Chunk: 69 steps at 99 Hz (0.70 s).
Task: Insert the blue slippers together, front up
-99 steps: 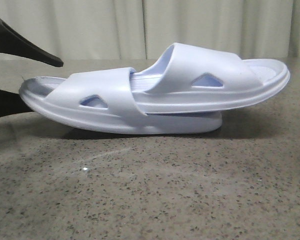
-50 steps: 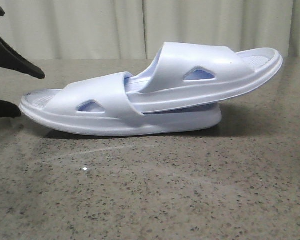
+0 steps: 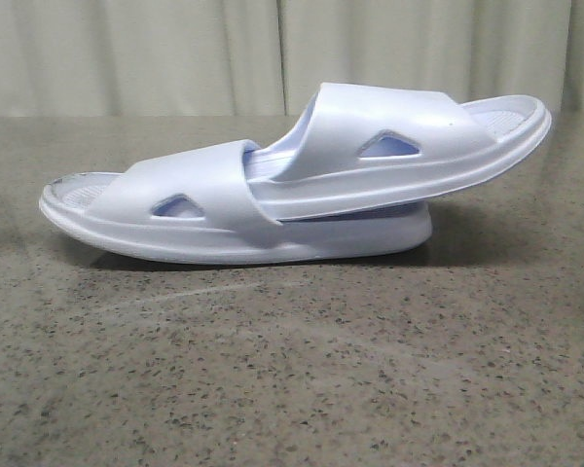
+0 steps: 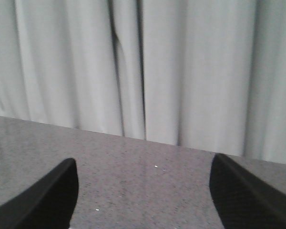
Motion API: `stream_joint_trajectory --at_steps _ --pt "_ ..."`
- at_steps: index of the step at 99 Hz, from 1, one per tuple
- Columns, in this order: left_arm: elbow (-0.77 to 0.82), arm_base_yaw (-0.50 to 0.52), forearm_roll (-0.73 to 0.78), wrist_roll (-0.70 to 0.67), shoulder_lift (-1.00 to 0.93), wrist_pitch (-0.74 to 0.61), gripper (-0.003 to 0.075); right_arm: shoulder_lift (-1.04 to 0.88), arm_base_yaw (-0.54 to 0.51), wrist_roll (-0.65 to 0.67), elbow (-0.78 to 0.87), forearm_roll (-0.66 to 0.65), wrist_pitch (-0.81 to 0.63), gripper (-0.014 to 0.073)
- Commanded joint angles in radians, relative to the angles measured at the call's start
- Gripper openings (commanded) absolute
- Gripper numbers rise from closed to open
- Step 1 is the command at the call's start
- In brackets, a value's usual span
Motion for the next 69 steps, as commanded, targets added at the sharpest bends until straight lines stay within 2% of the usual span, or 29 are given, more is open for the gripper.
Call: stream_joint_trajectory --at_steps 1,14,32,49,69 --pt "-0.036 -0.007 0.091 0.013 -0.084 -0.027 0.0415 0.007 -0.038 -0.015 0.025 -0.005 -0.121 0.0501" --pt "-0.026 -0.007 0.181 0.013 -0.177 -0.029 0.0415 -0.003 -0.055 -0.015 0.094 -0.005 -0.134 0.0496" --pt "0.061 -0.007 0.199 0.013 -0.298 -0.034 0.0415 -0.071 -0.055 -0.015 0.151 -0.008 -0.147 0.0496" --pt "0.199 -0.007 0.238 0.013 -0.436 -0.063 0.0415 -0.197 -0.055 -0.015 0.247 -0.062 -0.166 0.0496" --pt "0.31 -0.007 0.24 0.013 -0.591 -0.092 0.0415 -0.38 -0.055 -0.015 0.372 -0.063 -0.185 0.0496"
